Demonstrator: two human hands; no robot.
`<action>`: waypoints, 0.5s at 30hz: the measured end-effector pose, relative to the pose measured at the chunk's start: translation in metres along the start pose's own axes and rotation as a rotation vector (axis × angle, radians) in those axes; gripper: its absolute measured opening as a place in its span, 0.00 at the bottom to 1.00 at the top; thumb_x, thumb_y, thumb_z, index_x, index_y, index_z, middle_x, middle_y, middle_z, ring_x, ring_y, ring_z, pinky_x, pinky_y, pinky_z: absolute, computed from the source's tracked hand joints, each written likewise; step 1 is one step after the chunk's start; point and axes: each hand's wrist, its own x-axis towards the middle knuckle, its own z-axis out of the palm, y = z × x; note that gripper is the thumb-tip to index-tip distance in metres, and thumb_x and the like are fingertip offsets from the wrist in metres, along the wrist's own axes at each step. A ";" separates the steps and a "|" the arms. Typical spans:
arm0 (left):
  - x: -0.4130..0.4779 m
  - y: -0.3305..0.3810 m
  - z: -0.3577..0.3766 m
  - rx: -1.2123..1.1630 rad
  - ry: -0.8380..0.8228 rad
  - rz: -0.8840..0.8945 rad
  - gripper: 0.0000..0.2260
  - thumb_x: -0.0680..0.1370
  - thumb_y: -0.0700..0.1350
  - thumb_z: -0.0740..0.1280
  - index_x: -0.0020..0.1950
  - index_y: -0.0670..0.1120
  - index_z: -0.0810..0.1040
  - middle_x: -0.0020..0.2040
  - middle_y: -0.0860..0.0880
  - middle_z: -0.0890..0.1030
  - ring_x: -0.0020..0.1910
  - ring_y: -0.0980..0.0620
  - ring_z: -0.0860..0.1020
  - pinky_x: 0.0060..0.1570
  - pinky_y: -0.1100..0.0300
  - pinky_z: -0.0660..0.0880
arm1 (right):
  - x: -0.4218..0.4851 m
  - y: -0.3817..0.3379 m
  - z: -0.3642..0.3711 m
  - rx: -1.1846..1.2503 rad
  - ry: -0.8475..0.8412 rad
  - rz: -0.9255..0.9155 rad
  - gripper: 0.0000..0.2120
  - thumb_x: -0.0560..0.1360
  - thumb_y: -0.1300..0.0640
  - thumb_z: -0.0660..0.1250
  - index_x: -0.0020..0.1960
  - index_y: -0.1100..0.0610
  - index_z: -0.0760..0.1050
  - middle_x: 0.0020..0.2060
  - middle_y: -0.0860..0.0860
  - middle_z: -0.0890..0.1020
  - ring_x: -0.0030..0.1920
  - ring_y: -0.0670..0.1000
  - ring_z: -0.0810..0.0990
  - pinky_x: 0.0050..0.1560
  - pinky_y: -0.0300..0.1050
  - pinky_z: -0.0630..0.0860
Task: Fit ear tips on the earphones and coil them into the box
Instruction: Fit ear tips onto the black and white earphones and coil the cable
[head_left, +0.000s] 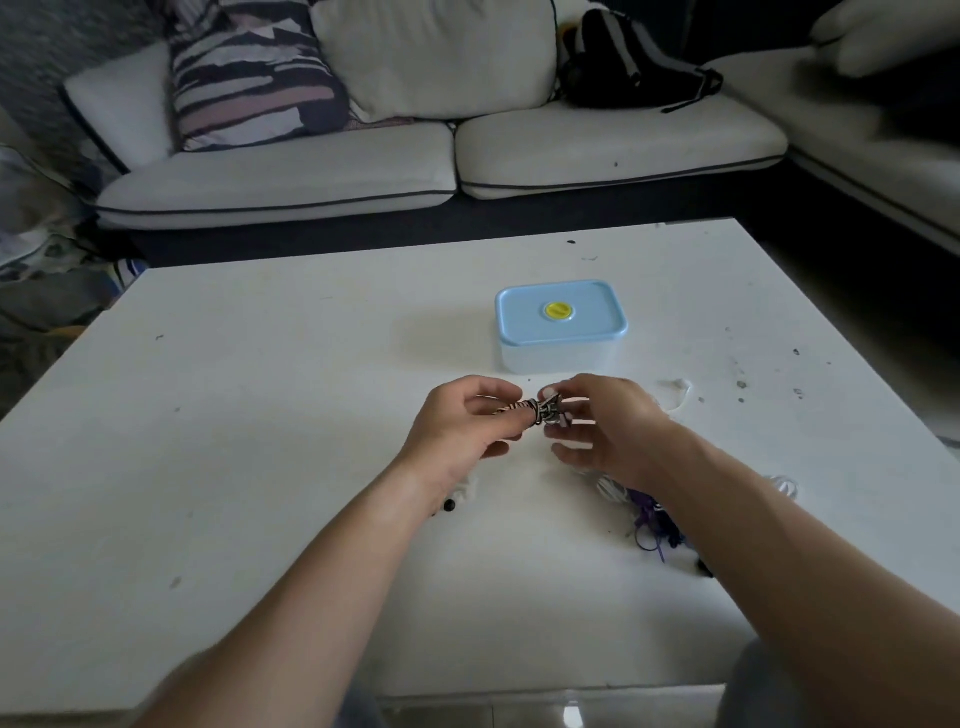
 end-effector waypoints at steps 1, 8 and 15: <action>-0.001 -0.001 0.004 0.046 0.025 0.038 0.09 0.72 0.42 0.77 0.50 0.47 0.81 0.46 0.48 0.86 0.41 0.54 0.83 0.42 0.61 0.79 | -0.001 0.000 0.000 0.009 0.012 0.013 0.11 0.79 0.57 0.61 0.44 0.58 0.80 0.40 0.56 0.80 0.41 0.56 0.81 0.43 0.49 0.79; -0.008 -0.005 0.033 0.268 0.165 0.324 0.10 0.69 0.42 0.78 0.46 0.53 0.81 0.43 0.58 0.84 0.45 0.66 0.80 0.42 0.76 0.70 | -0.007 -0.005 -0.006 0.262 -0.084 0.097 0.13 0.80 0.53 0.63 0.55 0.62 0.77 0.50 0.63 0.82 0.40 0.61 0.86 0.45 0.57 0.83; 0.007 0.007 0.059 0.333 0.175 0.467 0.04 0.73 0.51 0.74 0.46 0.54 0.84 0.44 0.63 0.84 0.48 0.62 0.79 0.47 0.68 0.74 | 0.011 -0.010 -0.026 0.346 0.046 0.091 0.06 0.78 0.60 0.65 0.44 0.61 0.74 0.31 0.55 0.78 0.28 0.52 0.79 0.31 0.45 0.79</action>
